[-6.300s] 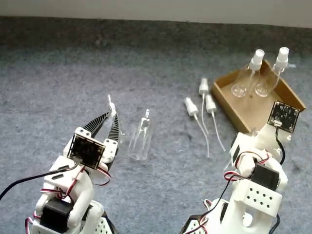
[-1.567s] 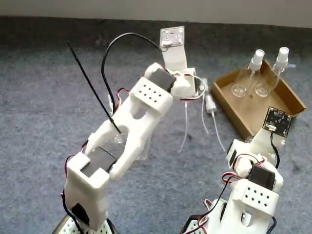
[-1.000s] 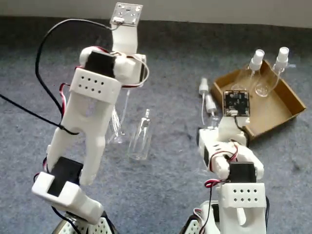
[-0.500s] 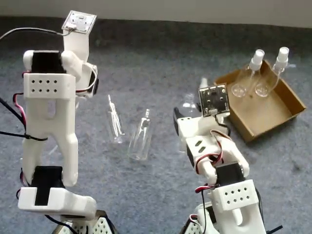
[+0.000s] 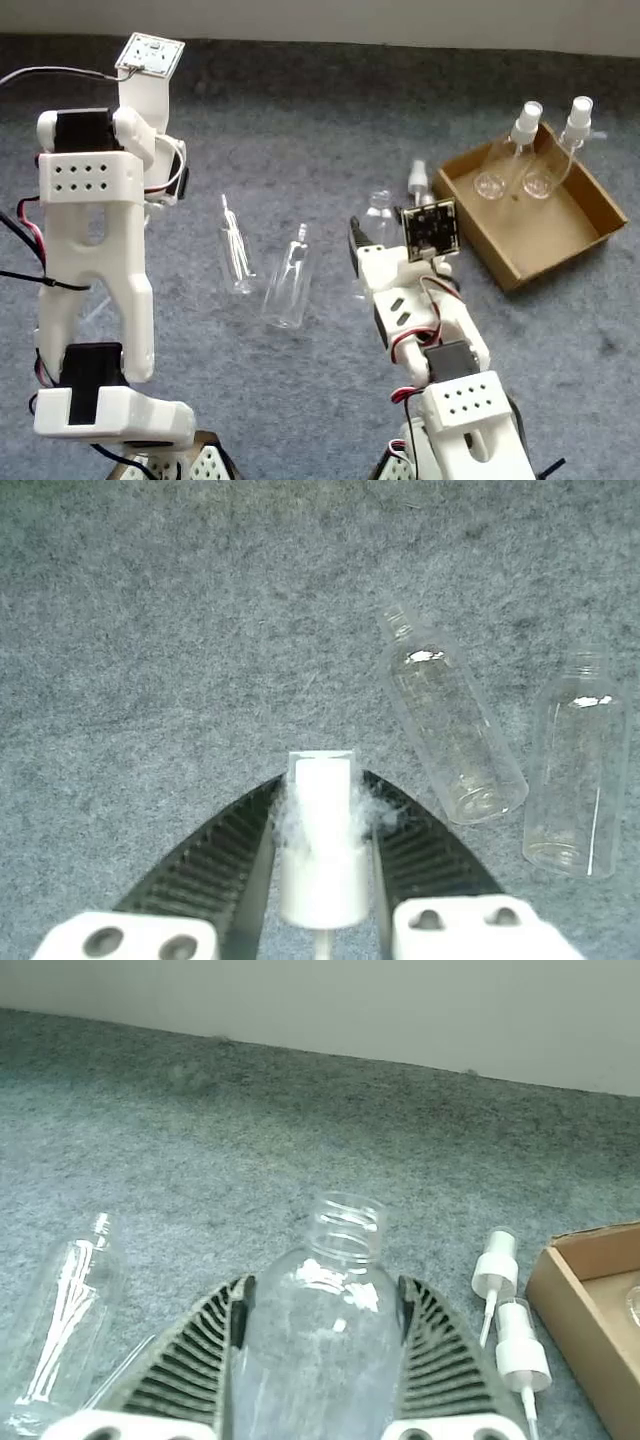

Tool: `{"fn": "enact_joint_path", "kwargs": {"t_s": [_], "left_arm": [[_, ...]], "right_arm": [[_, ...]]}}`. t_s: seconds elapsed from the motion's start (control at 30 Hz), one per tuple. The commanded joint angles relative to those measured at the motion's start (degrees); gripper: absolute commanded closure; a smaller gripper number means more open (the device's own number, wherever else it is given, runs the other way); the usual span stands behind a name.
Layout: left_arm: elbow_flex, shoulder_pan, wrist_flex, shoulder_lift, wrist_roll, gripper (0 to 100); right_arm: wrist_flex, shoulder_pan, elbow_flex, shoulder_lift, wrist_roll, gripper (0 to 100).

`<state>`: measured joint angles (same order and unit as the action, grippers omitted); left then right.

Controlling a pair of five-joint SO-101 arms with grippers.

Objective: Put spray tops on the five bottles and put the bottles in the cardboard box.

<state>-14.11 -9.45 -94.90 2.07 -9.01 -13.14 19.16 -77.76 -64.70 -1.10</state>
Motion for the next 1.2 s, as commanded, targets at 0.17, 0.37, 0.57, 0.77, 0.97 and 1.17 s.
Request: {"fn": "enact_joint_path", "kwargs": {"t_s": [0.17,0.37,0.57,0.77,0.97,1.17], "left_arm": [[-0.6,2.0,-2.3,2.9,-0.7,100],[1.1,5.1,2.5,1.4,-0.8,100],[14.8,-0.1,22.3,-4.2,-0.8,100],[25.2,-2.2,41.8,-9.5,-0.8,99],[29.0,-1.9,52.7,-16.3,-0.8,99],[25.9,-2.1,52.8,-22.7,-0.8,94]], "right_arm": [[2.7,0.4,-2.1,-1.1,-0.6,96.4],[2.7,0.2,-4.2,-1.2,-0.6,96.4],[2.7,0.2,-5.4,-1.2,-0.6,96.4],[2.7,0.2,-5.4,-1.2,-0.6,96.4],[2.7,0.1,-5.5,-1.2,-0.5,96.4],[2.7,0.1,-5.5,-1.2,-0.5,96.4]]}}
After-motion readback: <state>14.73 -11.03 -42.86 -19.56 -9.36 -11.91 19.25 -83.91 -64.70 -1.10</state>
